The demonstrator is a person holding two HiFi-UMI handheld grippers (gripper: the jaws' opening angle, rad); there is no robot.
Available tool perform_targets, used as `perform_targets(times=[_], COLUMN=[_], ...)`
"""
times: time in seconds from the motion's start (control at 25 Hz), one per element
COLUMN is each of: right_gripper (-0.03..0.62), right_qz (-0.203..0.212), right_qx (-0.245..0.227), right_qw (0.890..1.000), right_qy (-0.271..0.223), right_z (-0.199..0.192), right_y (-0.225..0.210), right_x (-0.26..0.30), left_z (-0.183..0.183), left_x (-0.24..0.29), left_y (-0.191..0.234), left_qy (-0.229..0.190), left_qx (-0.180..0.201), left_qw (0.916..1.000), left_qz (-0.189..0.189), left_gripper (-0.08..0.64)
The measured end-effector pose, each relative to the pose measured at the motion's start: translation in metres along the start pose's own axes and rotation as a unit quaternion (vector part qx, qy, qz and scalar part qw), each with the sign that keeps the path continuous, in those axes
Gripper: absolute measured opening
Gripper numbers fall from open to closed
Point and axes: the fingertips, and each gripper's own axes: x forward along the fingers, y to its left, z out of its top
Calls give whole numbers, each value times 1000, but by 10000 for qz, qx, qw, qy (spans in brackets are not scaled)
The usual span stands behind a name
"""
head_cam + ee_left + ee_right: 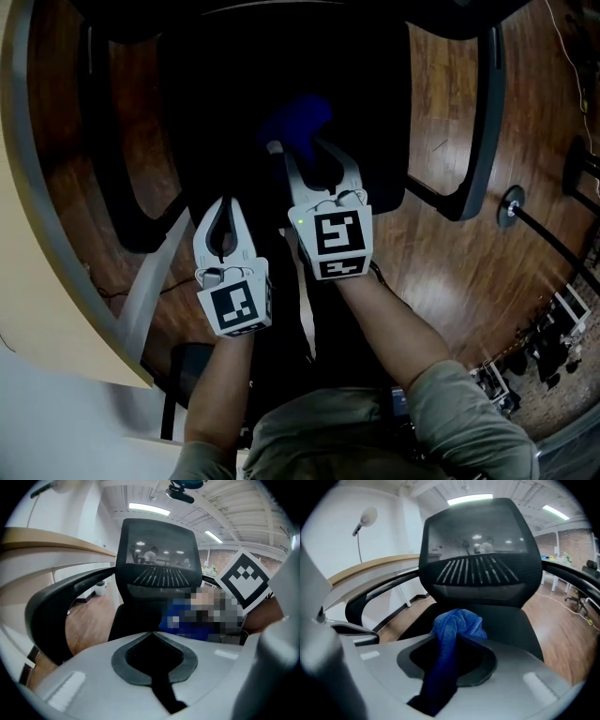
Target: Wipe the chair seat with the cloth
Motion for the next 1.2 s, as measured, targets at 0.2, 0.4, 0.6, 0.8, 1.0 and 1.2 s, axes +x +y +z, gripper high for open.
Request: perform_targets(times=[0.2,0.4,0.6,0.8,1.0,1.2], right_gripper=[95,94,95,95,95,95], right_qz=[777,1263,1718,1943,1980,1866], right_qx=[-324,-710,-1078,-1361,-1523,-1483], right_qw=[9964,9895,9789,9701,9648,9667], right_qy=[-108,-3,240,506,817,926], right_z=[11,10,0,-17,-38,-49], right_y=[73,123,168,198,211,204], right_x=[17,31,42,55,65,73], left_z=[-13,-25,-39,-53,-60,-65], left_x=[-26,-47,-59,-65,-66,-61], left_y=[35,60,84,97,101,107], left_qy=[18,65,120,149,226,214], left_qx=[-30,-221,-417,-509,-512,-495], left_qw=[9999,9989,9972,9961,9963,9961], left_qz=[138,399,606,712,658,694], left_gripper=[5,5,5,5,5,5])
